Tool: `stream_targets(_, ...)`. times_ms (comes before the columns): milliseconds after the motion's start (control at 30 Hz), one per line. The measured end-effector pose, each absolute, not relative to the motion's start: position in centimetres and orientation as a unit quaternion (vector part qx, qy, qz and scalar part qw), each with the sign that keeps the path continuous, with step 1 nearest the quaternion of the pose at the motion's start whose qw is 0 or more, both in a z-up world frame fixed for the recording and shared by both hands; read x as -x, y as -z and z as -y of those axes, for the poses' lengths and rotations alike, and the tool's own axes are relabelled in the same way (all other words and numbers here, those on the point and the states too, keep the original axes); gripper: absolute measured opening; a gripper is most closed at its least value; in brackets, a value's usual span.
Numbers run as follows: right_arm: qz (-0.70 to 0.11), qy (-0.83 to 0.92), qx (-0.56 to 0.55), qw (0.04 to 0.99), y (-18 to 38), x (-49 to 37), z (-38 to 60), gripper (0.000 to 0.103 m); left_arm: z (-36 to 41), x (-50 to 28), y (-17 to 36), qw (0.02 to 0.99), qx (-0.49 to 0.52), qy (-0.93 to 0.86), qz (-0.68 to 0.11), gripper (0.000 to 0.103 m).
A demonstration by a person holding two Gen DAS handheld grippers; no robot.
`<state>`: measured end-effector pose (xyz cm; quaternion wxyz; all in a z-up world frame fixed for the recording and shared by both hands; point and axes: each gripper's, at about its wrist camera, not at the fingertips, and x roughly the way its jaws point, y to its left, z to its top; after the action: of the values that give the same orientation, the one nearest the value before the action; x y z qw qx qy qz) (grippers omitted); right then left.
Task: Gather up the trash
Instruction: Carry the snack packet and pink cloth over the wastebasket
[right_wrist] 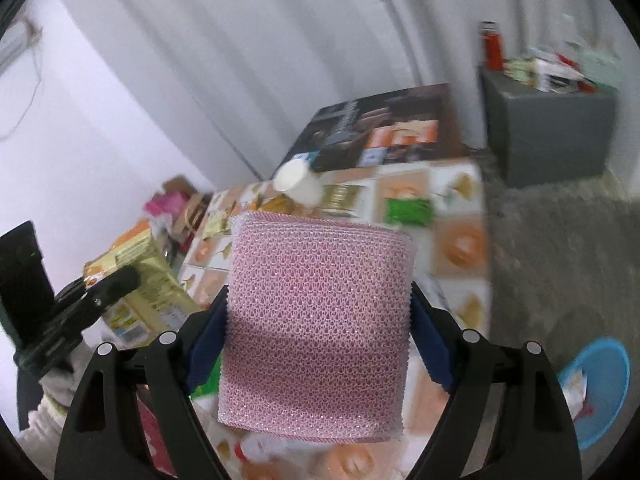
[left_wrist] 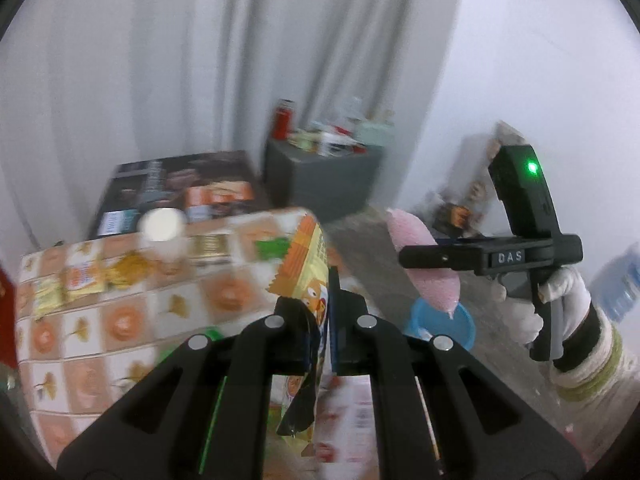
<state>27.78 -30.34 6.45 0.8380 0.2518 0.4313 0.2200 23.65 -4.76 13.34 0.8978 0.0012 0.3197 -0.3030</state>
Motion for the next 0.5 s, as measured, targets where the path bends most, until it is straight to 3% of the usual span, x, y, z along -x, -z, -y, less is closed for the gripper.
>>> stream_targets(233, -0.447, -0.087, -0.362, 0.813, 2.0, -18.4, 44.1, 0.081, 19.0, -22.5, -10.5, 0.834, -0.045, 0.408, -0.369, 0.005)
stream_targets(500, -0.452, 0.052, -0.504, 0.734, 15.6, -11.0, 57.1, 0.081, 38.9, -21.5, -0.7, 0.723, -0.107, 0.496, -0.469, 0.005)
